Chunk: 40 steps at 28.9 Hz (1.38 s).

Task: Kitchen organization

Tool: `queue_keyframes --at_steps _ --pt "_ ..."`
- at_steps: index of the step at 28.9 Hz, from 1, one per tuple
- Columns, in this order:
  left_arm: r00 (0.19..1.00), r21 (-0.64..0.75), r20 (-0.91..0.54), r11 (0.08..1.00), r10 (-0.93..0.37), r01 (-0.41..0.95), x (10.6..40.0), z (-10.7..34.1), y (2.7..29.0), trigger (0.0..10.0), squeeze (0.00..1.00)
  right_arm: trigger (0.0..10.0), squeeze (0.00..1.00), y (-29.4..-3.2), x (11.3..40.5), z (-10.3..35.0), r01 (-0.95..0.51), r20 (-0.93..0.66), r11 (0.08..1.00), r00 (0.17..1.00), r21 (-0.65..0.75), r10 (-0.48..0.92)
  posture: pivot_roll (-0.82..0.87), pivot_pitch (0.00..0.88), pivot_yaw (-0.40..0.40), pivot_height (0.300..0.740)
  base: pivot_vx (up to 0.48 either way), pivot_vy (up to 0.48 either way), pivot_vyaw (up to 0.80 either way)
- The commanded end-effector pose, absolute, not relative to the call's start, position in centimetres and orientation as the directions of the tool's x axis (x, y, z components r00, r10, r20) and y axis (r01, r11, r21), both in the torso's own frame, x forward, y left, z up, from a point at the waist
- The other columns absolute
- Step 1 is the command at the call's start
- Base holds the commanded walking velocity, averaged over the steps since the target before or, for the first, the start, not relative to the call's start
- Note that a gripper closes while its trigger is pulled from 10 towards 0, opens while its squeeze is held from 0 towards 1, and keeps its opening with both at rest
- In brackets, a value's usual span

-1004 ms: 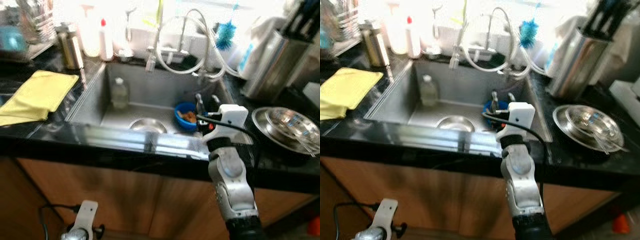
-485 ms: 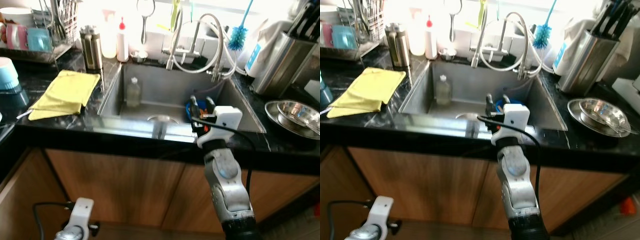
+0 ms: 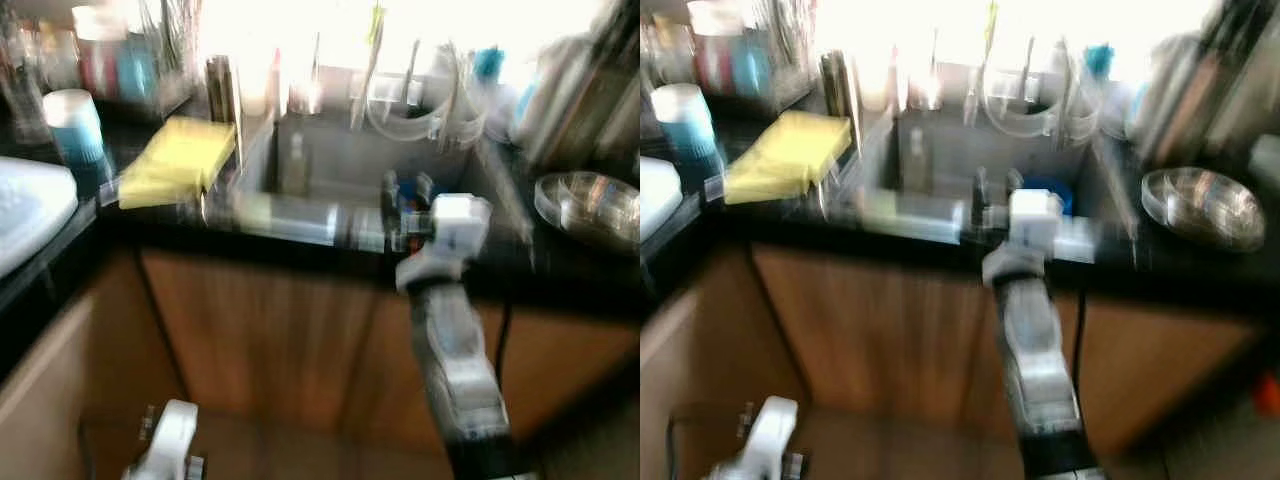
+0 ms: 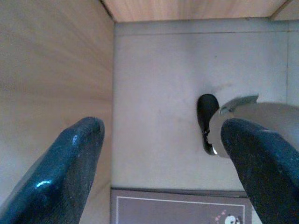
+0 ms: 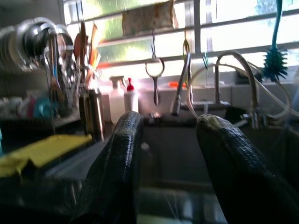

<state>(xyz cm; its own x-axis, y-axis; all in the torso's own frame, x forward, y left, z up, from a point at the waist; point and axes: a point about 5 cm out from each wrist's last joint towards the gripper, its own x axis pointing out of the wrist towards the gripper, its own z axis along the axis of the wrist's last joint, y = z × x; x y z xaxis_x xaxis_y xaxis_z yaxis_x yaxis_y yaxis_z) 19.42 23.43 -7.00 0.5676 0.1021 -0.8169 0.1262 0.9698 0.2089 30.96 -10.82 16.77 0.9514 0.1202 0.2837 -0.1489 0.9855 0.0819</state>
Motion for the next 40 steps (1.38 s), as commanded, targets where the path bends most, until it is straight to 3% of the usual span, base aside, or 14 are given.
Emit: queue_keyframes --at_steps 1,30,40 --pt "0.594 0.208 -0.8 0.967 0.083 0.146 20.54 -6.57 22.68 10.0 0.0 10.0 0.0 -11.11 31.05 17.32 -0.139 0.301 0.988 0.947 0.073 0.111 0.16 0.0 -0.083 0.736 0.0 0.0 0.0" --pt "0.588 0.193 -0.806 0.971 0.075 0.141 20.5 -6.74 22.12 10.0 0.0 10.0 0.0 -11.88 31.02 17.24 -0.114 0.298 0.991 0.951 0.069 0.088 0.16 0.0 -0.086 0.736 0.0 0.0 0.0" --pt "0.581 0.193 -0.81 0.971 0.079 0.137 20.19 -6.79 22.59 10.0 0.0 10.0 0.0 -11.86 31.05 17.24 -0.121 0.294 0.991 0.95 0.052 0.101 0.16 0.0 -0.092 0.736 0.258 0.0 0.0"
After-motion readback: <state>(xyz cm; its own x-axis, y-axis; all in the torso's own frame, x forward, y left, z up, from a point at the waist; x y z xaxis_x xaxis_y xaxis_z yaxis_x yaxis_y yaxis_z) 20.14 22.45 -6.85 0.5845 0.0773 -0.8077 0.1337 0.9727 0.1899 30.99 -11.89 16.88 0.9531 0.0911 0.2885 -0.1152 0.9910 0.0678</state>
